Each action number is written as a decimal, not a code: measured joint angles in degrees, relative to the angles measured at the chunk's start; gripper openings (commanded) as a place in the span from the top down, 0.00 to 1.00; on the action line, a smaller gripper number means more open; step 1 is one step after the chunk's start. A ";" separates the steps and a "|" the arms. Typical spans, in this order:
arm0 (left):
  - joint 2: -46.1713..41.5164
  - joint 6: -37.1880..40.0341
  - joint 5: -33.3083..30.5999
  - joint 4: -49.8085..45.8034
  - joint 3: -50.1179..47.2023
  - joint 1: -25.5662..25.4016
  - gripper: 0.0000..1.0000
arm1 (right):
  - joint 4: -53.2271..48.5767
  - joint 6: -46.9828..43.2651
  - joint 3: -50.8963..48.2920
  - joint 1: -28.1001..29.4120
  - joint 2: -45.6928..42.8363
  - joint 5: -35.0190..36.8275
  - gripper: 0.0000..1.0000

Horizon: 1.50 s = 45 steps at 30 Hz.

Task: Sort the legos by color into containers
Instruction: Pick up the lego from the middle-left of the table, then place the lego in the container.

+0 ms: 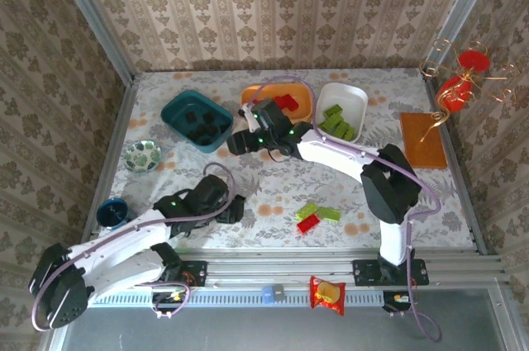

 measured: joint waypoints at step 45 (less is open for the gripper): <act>9.55 6.95 -5.03 7.32 7.91 10.29 0.70 | 4.90 2.10 -15.26 -0.92 -10.91 3.45 0.27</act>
